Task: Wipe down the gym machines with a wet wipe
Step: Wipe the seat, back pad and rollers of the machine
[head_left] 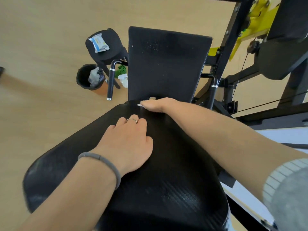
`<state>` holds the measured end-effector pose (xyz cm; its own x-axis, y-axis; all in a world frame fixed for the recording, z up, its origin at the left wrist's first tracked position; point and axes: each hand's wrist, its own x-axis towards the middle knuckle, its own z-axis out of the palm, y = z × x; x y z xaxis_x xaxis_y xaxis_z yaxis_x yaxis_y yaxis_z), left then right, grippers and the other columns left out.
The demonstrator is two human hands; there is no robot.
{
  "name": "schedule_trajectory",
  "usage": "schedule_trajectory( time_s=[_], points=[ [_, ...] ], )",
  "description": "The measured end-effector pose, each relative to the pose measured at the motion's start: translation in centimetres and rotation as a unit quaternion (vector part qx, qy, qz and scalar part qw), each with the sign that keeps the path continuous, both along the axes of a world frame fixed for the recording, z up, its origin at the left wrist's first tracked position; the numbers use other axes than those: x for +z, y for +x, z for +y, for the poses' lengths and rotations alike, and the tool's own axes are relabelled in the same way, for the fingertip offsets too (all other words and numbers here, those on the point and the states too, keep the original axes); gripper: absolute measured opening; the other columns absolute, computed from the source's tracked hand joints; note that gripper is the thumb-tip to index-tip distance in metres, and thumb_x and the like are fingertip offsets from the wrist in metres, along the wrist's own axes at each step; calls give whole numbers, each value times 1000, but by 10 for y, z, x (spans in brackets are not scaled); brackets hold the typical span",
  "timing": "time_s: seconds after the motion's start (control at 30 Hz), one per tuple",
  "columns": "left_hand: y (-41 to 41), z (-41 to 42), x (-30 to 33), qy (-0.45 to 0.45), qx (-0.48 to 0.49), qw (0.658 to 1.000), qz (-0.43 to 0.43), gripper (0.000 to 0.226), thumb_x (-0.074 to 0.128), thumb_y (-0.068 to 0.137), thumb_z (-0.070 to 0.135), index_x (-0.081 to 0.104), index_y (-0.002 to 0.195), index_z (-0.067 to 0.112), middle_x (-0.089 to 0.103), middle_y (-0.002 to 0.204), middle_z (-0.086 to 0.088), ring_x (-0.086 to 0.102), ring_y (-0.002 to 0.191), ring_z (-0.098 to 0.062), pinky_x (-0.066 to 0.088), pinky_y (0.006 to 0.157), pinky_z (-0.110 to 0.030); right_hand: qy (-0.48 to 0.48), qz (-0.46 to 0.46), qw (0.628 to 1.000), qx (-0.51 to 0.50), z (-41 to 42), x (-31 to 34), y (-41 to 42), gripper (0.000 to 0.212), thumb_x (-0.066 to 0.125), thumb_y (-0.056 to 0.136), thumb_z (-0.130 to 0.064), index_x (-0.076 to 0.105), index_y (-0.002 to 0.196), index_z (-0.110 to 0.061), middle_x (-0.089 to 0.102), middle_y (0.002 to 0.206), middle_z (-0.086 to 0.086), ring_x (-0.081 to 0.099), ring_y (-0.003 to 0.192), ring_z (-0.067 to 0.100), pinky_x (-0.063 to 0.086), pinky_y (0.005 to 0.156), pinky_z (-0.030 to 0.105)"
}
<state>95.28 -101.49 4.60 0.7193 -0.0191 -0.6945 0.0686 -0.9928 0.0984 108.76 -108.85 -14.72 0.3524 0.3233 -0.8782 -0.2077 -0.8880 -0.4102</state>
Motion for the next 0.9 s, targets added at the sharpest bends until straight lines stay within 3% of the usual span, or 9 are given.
schedule_trajectory(
  time_s=[0.13,0.2,0.37,0.5,0.6,0.67,0.73,0.83,0.9],
  points=[
    [1,-1,1,-7,2,1000,14,11,33,102,31,36,95,23,35,98,2,37,95,-18,42,91,-39,-47,19,998,-39,-58,-4,-7,67,23,105,-57,19,163,-24,16,170,3,14,156,26,8,125,43],
    [2,0,2,-8,-1,1000,22,11,33,102,31,37,96,23,36,100,2,38,98,-19,42,93,-39,-67,-2,997,-47,-84,-15,-13,69,21,103,-62,25,161,-26,22,168,4,22,154,27,13,126,47],
    [2,-1,1,-6,-12,999,29,10,33,103,32,37,100,23,34,106,1,41,109,-22,43,99,-42,-47,-18,993,-103,-120,18,-47,59,22,108,-46,27,160,-17,29,165,7,32,148,28,22,121,40],
    [1,-1,2,-3,-18,1000,25,11,33,103,30,38,98,22,37,105,0,38,101,-19,42,96,-42,-19,8,977,-211,-133,63,-89,58,21,110,-45,55,128,-2,60,135,22,59,120,28,36,87,30],
    [0,-2,3,1,-23,1000,21,12,32,103,30,38,95,22,38,104,0,39,103,-20,43,96,-43,30,17,967,-251,-140,113,-131,53,30,108,-48,51,138,-9,61,135,17,61,106,12,42,69,22],
    [0,-2,4,0,-22,1000,21,13,32,103,29,38,95,22,38,104,0,41,105,-21,43,97,-44,67,4,965,-252,-144,146,-155,56,33,103,-56,43,142,-18,52,146,9,57,117,13,45,82,24],
    [0,-2,4,-2,-20,1000,18,12,32,103,28,39,95,22,39,105,0,42,108,-22,43,98,-44,92,-19,980,-175,-149,163,-165,44,25,107,-53,38,142,-29,37,153,3,44,133,23,32,104,31],
    [0,-2,2,1,-18,1000,13,14,33,103,28,40,94,21,40,104,0,43,109,-22,43,99,-45,58,-59,995,-47,-139,164,-158,46,22,113,-16,29,157,-5,17,166,17,11,154,30,9,122,34],
    [-1,-1,0,-6,-19,1000,7,16,34,103,27,41,90,22,40,103,2,44,108,-22,43,99,-45,43,-53,997,-45,-121,153,-137,42,26,111,-11,41,148,3,23,164,22,16,152,36,10,121,40]
  ],
)
